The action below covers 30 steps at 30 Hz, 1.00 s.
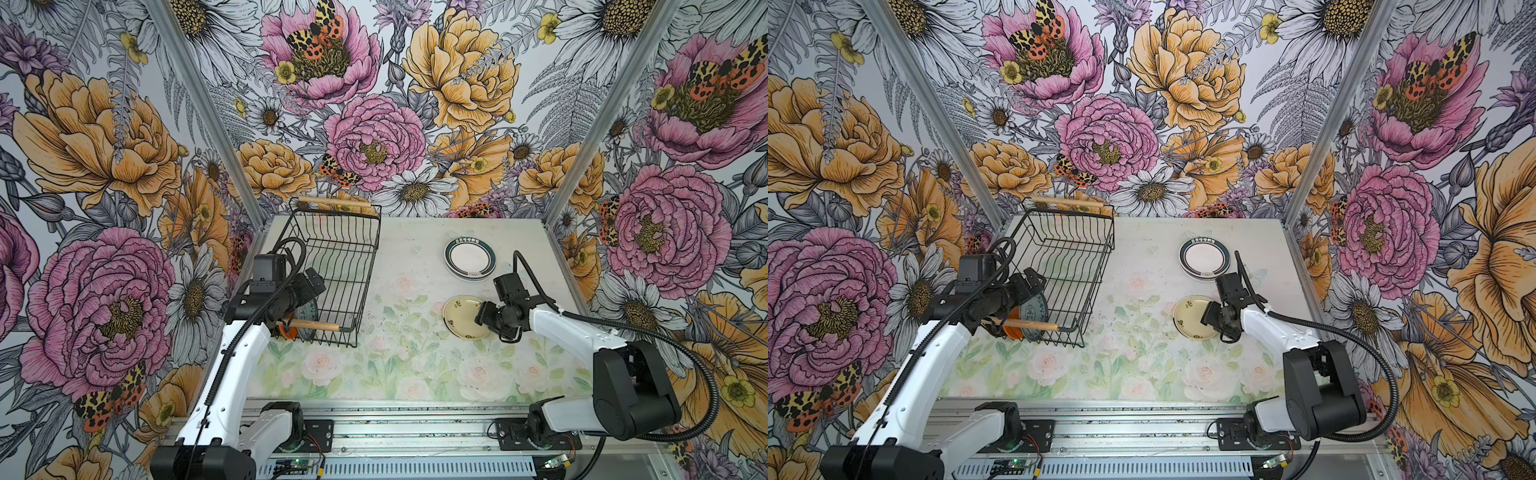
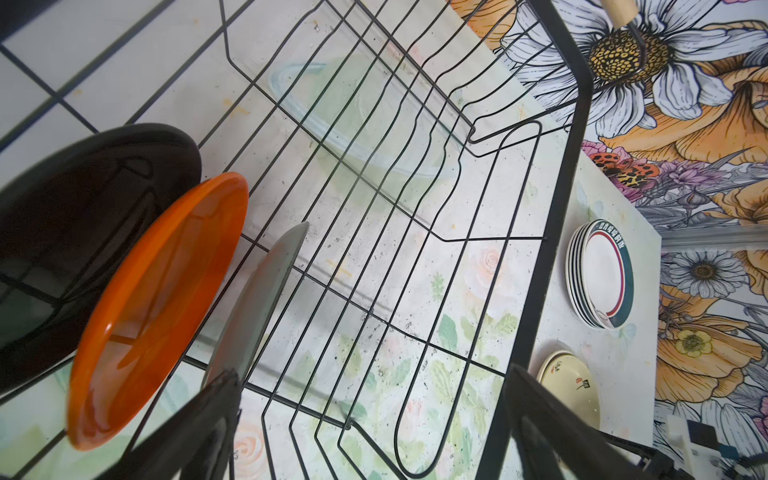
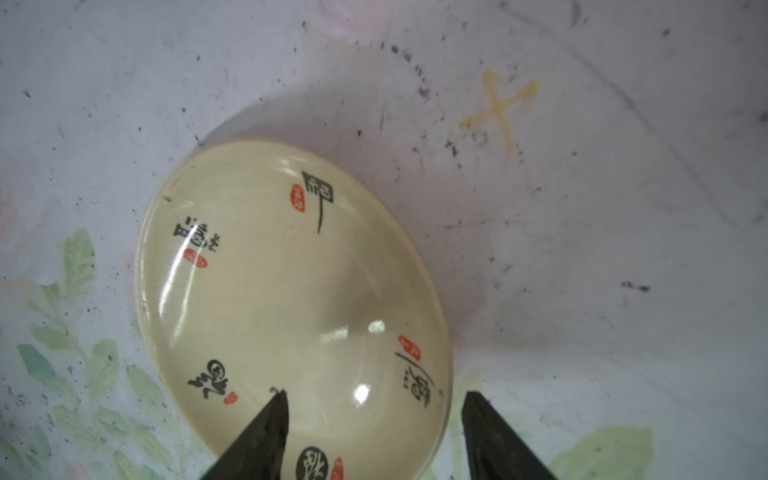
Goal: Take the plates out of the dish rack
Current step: 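Open the right gripper off the calligraphy plate while the left gripper reaches into the rack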
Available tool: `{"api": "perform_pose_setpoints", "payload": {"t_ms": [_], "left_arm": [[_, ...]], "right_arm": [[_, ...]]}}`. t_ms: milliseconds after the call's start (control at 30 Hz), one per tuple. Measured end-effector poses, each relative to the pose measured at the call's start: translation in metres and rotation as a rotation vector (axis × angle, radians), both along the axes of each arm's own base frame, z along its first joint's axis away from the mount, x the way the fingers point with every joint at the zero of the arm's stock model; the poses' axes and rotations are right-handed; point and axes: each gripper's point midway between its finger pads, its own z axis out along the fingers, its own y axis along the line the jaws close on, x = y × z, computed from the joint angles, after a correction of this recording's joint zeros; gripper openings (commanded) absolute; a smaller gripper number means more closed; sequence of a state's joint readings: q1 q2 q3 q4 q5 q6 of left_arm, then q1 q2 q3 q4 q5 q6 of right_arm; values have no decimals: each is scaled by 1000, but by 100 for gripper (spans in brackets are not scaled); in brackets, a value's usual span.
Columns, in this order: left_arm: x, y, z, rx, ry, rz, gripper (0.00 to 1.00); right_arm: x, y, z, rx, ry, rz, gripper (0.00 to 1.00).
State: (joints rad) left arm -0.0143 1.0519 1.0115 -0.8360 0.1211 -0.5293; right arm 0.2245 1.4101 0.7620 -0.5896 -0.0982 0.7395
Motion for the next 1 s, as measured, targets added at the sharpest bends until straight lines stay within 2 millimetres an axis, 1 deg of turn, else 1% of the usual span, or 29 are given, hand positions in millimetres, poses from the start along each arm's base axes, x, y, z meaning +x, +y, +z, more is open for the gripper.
{"api": "perform_pose_setpoints", "payload": {"t_ms": [100, 200, 267, 333, 500, 667, 767, 800, 833, 867, 1000], "left_arm": [[1, 0, -2, 9, 9, -9, 99], [2, 0, -3, 13, 17, -12, 99], [2, 1, -4, 19, 25, -14, 99], [3, 1, -5, 26, 31, -16, 99], [3, 3, -8, 39, 42, -18, 99], [1, 7, -9, 57, 58, -5, 99], [0, 12, -11, 82, 87, 12, 99], [0, 14, -13, 91, 100, 18, 99], [-1, 16, -14, 101, 112, 24, 99], [-1, 17, -15, 110, 123, 26, 99], [-4, 23, -18, 143, 175, 33, 99]], "right_arm": [[1, 4, -5, -18, 19, 18, 70], [5, 8, -3, -29, 13, 35, 72], [8, 10, -2, -33, 8, 46, 76], [9, 12, -3, -37, 10, 58, 76], [9, 14, -10, -51, 32, 73, 77], [10, 13, -11, -63, 30, 76, 79], [10, 11, -11, -73, 28, 80, 85], [10, 10, -11, -80, 27, 82, 88], [10, 9, -11, -86, 27, 84, 95], [10, 8, -11, -92, 27, 86, 97], [10, 5, -11, -110, 25, 83, 99]]}}
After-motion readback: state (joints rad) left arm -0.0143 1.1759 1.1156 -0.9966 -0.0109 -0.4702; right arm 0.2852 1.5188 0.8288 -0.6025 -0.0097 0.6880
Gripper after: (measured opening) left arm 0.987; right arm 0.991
